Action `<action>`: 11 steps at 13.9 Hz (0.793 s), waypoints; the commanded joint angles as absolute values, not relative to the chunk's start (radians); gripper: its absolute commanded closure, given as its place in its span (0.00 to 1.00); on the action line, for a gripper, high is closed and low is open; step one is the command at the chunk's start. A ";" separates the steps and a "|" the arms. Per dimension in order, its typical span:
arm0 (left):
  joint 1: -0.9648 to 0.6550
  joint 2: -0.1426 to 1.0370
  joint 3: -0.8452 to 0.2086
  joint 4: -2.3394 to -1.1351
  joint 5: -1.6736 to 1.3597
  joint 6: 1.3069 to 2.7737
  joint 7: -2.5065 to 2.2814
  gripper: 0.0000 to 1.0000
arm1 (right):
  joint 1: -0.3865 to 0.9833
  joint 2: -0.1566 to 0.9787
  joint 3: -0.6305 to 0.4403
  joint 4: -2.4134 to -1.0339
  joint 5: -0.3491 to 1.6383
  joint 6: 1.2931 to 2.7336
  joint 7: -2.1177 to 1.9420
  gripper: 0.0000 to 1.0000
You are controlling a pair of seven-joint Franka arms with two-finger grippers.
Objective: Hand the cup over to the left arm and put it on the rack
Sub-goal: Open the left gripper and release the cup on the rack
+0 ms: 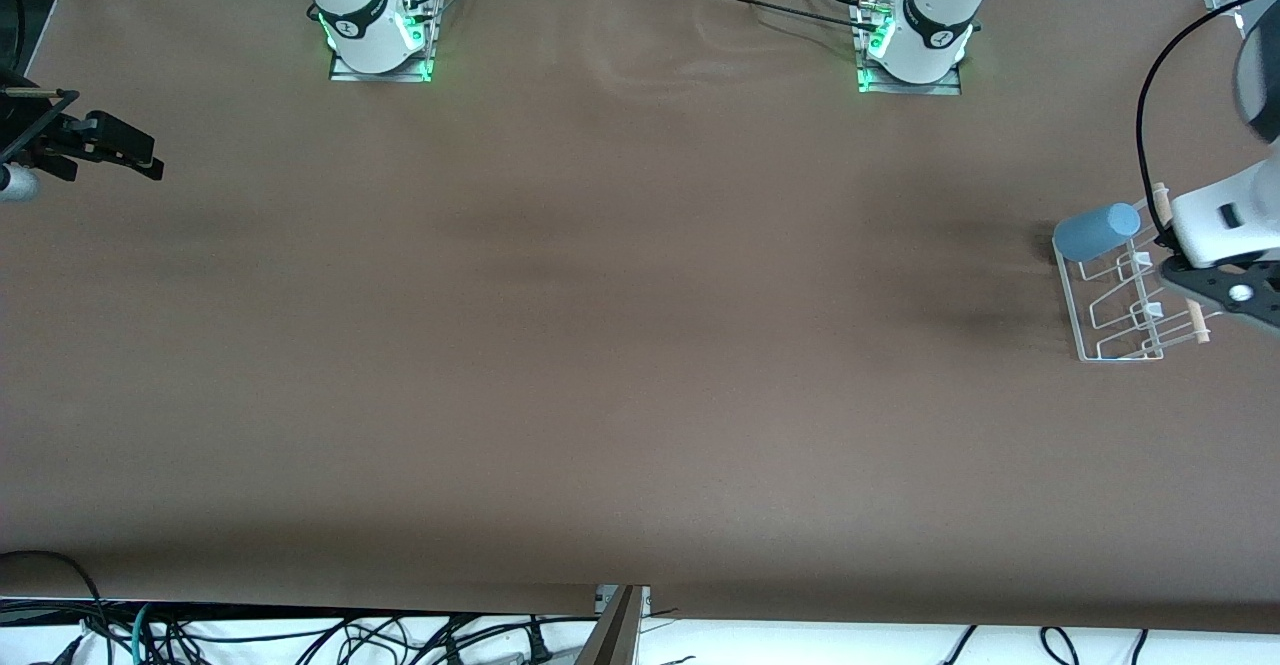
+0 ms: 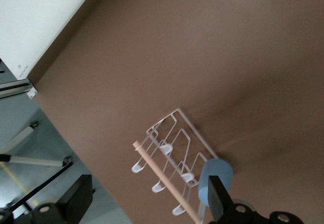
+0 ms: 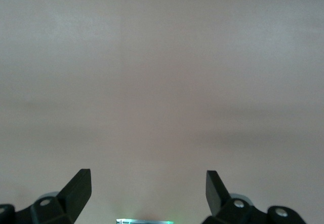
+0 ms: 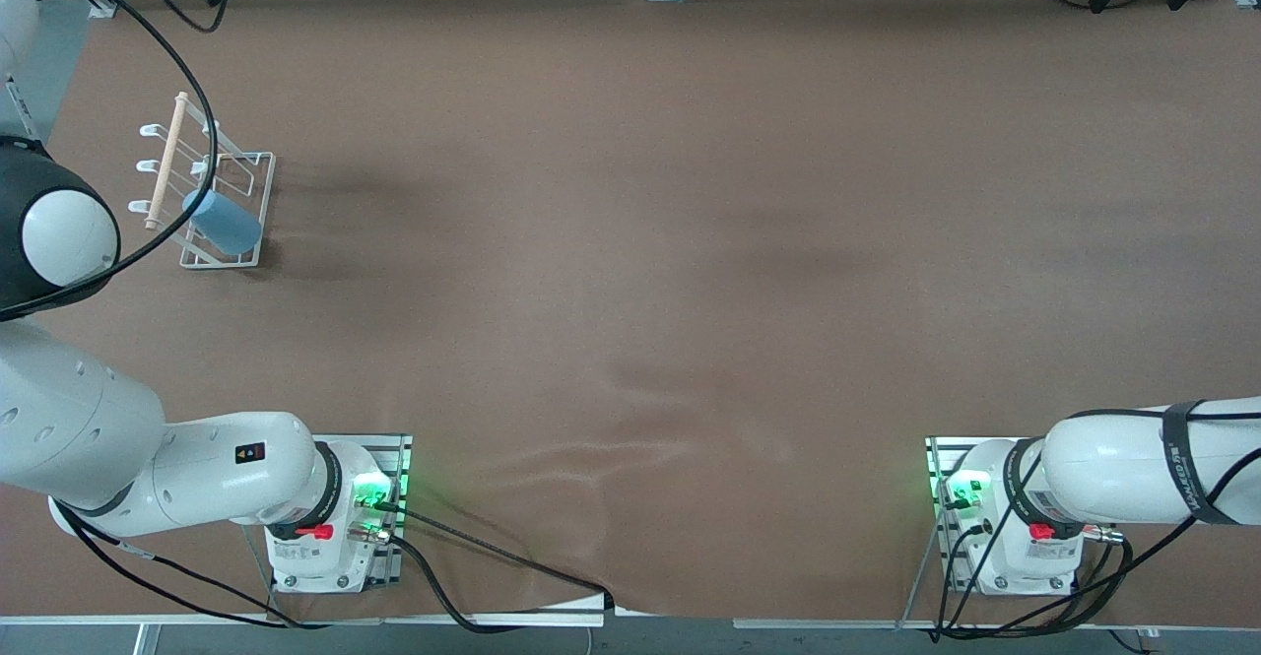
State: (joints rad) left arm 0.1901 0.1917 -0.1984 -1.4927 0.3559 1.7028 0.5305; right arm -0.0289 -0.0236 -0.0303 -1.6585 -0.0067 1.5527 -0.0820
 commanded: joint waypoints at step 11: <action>0.163 0.110 -0.190 -1.396 -0.058 1.422 -0.144 0.00 | -0.034 -0.026 -0.029 -1.647 0.008 1.536 -0.083 0.00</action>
